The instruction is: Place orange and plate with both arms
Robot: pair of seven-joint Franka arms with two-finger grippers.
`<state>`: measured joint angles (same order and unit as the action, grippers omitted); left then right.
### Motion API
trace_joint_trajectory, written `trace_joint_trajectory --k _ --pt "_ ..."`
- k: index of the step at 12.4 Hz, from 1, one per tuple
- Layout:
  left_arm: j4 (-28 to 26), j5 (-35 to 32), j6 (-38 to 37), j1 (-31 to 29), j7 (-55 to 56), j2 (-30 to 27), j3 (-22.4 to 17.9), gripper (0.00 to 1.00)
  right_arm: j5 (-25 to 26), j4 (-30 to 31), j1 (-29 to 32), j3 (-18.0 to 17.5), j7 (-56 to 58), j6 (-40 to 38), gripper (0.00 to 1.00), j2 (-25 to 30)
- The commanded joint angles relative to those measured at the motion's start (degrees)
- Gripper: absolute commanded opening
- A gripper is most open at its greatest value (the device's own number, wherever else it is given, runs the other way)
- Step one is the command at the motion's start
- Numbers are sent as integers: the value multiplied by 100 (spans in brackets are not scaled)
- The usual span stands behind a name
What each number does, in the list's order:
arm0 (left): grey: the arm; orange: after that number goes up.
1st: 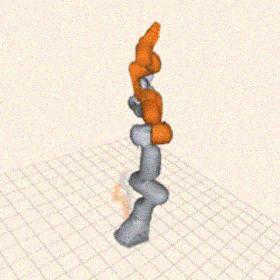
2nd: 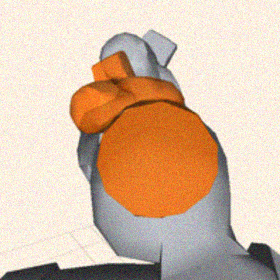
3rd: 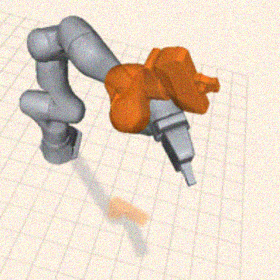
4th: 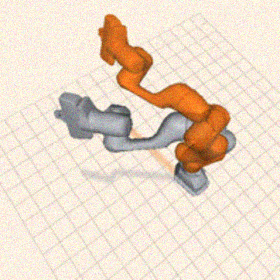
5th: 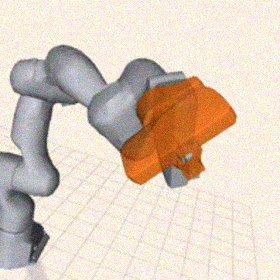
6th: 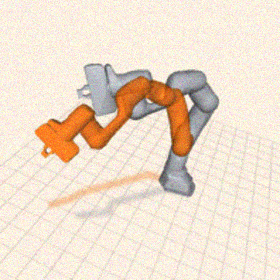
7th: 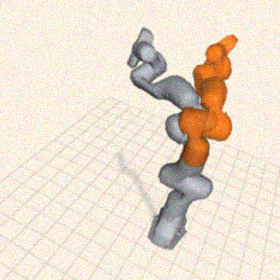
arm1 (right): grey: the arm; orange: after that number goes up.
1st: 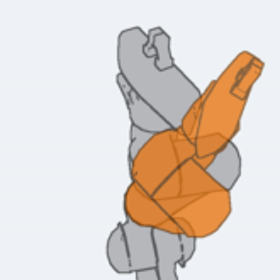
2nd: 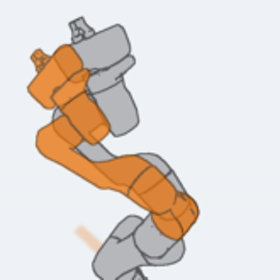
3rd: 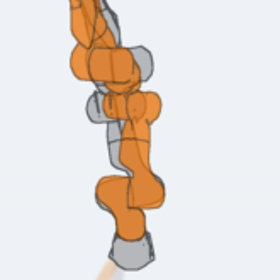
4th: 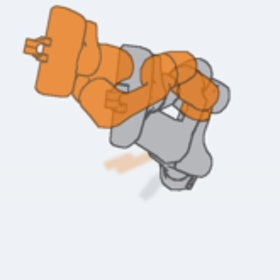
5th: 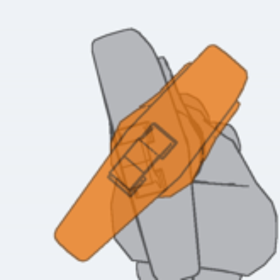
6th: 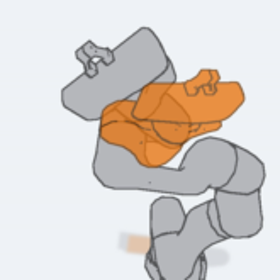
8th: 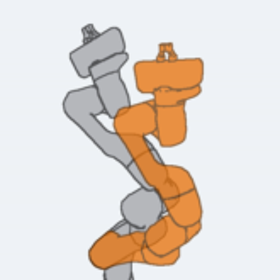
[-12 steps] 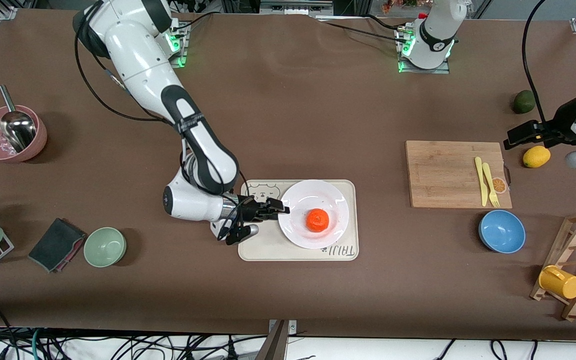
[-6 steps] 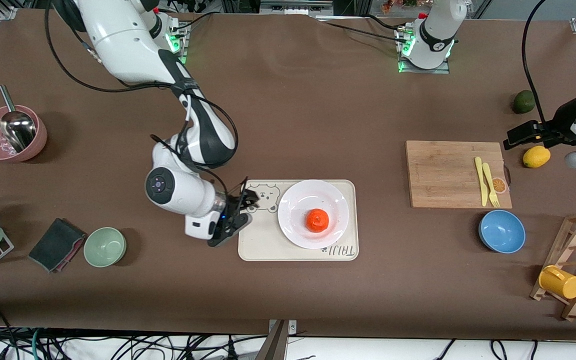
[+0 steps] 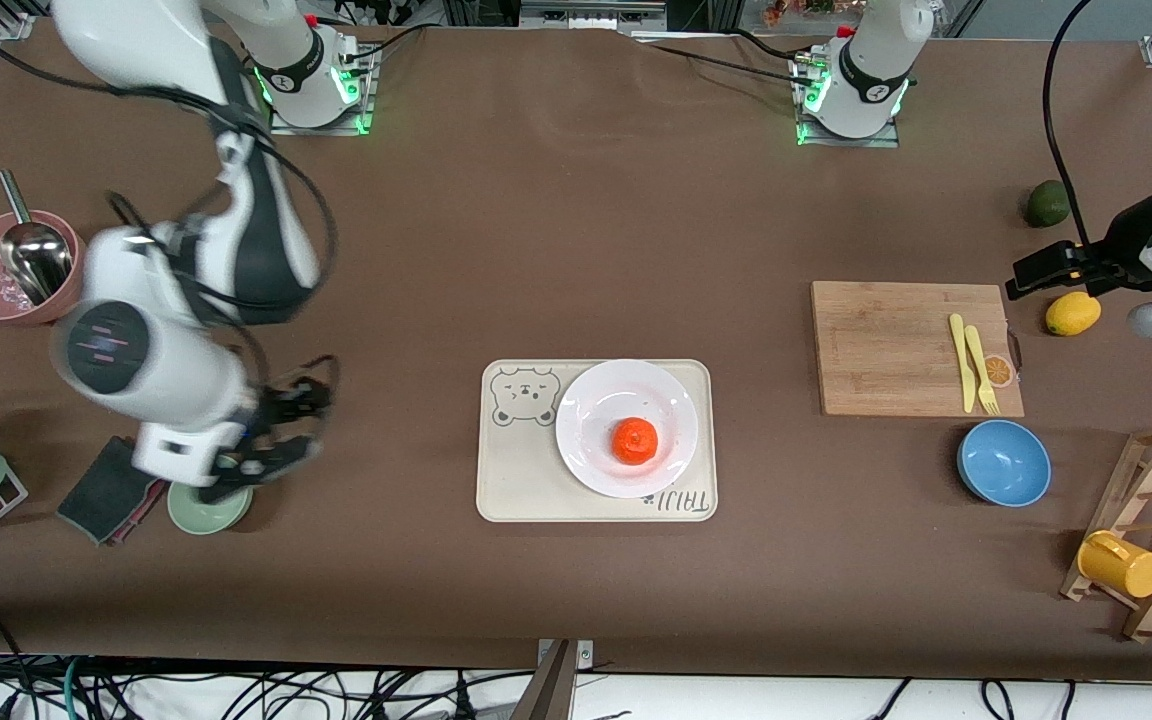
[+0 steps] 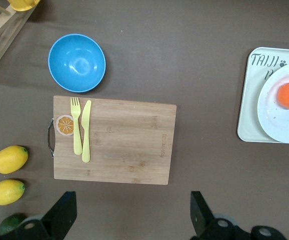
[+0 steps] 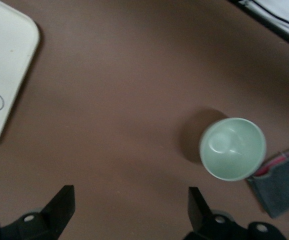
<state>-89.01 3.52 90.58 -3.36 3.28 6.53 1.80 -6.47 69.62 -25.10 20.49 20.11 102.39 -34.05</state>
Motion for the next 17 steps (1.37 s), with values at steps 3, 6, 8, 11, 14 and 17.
trace_joint_trajectory --k 3,6,8,11,14,17 --pt "42 26 -5 19 -47 -3 -4 100 269 280 618 -210 -6 -1849 100 1566" --pt "42 26 -14 19 -47 -3 -4 100 559 1119 1793 -1516 -1643 -2171 100 2382" --pt "42 34 -5 19 -47 -3 -4 100 576 2462 2701 -2432 -2247 -1201 100 3269" --pt "42 26 -14 19 -47 -3 -4 100 629 2971 2705 -2323 -2126 -422 100 3626" --pt "42 26 -14 19 -47 -3 -4 100 708 2663 2634 -2199 -2089 -947 100 3555" --pt "42 26 -14 19 -47 -3 -4 100 796 2556 2537 -2190 -2098 -984 100 3423"
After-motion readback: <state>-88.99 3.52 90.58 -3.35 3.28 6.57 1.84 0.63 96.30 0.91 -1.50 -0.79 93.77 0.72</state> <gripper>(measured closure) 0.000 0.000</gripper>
